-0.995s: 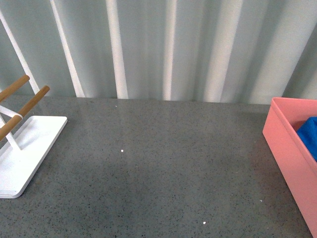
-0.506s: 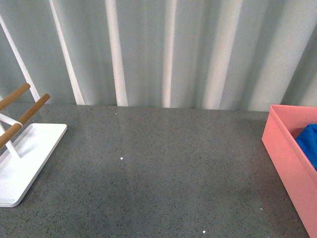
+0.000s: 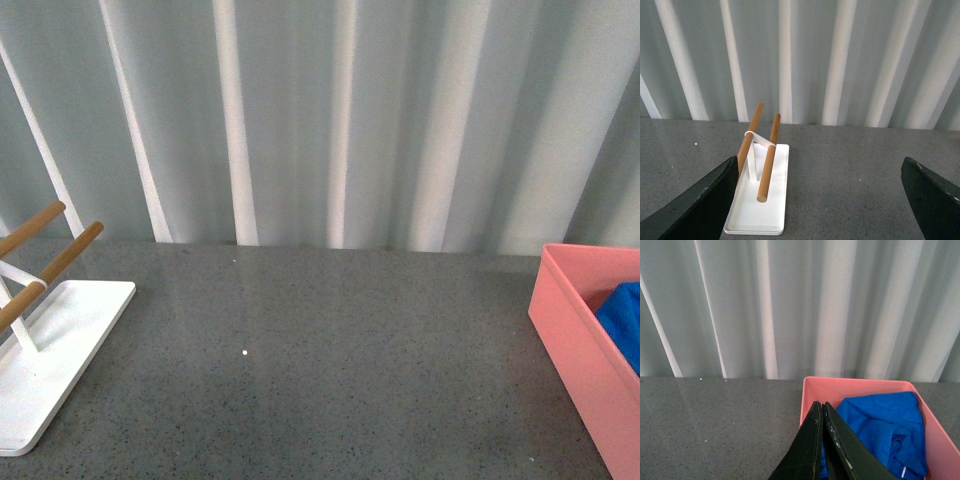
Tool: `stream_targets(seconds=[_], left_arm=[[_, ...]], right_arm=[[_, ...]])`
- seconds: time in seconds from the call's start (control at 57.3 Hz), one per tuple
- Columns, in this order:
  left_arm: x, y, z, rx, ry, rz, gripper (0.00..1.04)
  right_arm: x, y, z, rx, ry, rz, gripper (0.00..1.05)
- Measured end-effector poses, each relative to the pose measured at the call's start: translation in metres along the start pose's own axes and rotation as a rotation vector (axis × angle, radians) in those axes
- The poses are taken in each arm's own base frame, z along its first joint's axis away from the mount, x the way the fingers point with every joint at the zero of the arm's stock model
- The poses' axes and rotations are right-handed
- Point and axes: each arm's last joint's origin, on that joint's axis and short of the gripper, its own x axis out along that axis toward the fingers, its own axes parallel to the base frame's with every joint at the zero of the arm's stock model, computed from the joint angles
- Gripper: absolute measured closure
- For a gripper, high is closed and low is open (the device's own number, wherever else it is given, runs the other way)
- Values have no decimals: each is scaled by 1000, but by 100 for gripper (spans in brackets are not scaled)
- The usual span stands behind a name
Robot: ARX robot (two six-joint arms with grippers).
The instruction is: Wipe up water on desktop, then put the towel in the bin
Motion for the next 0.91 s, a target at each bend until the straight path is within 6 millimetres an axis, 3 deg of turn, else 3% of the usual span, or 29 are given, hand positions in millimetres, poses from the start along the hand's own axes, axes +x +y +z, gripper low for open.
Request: stream_targets(seconds=[0.908], left_arm=[[0,0,0,0,-1,0,7]], right_arm=[[-28,0,-2,3,1,-3,101]])
